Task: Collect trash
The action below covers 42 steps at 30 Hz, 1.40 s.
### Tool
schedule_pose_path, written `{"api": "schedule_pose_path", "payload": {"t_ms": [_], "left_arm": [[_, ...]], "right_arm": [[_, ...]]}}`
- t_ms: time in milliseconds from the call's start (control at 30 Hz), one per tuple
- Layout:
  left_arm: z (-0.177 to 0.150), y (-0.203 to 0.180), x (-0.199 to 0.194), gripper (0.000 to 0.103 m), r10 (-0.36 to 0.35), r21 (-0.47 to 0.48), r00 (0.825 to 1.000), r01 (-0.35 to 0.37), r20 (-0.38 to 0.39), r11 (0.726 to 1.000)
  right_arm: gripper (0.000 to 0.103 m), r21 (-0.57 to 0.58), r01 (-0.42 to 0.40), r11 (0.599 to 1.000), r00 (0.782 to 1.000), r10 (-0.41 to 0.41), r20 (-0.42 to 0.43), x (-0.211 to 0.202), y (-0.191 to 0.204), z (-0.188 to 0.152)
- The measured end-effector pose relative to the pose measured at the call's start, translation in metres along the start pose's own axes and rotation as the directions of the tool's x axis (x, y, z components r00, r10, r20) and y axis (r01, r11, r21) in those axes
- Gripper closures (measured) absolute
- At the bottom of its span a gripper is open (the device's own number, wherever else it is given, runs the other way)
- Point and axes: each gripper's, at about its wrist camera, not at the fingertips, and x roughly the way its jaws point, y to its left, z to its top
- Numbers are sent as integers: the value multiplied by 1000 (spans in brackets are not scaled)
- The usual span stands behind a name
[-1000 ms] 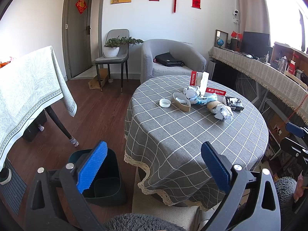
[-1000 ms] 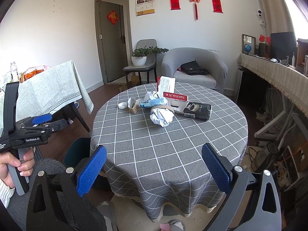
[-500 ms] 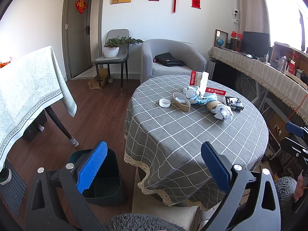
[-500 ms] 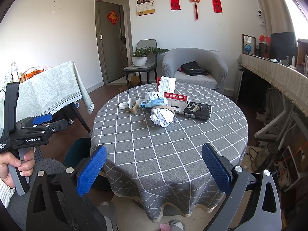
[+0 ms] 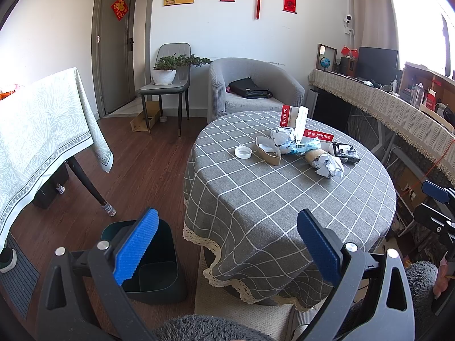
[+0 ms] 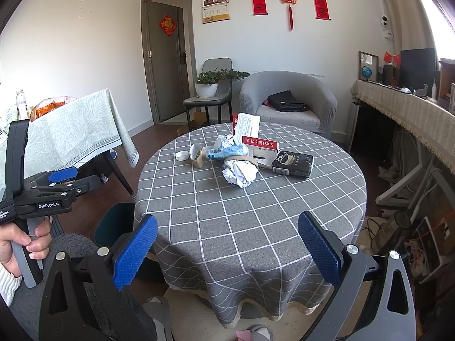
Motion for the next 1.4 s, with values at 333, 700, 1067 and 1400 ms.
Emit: {"api": "schedule_pose_path", "payload": {"t_ms": [333, 700, 1067, 1400], "left_arm": [[0, -3, 0, 3, 3, 3, 1000, -3, -3, 1000], [0, 1, -1, 3, -11, -18, 1000, 11, -14, 1000], [12, -17, 0, 3, -84, 33, 996, 84, 6, 996], [45, -41, 35, 20, -185, 126, 982, 187, -27, 974]], "right_arm": [[3, 7, -2, 1000, 1000, 2, 2, -1, -1, 0], [3, 19, 5, 1000, 1000, -5, -1, -4, -3, 1], [3, 34, 8, 999, 1000, -7, -4, 2, -8, 17], [3, 35, -25, 999, 999, 26, -40, 45, -14, 34]]}}
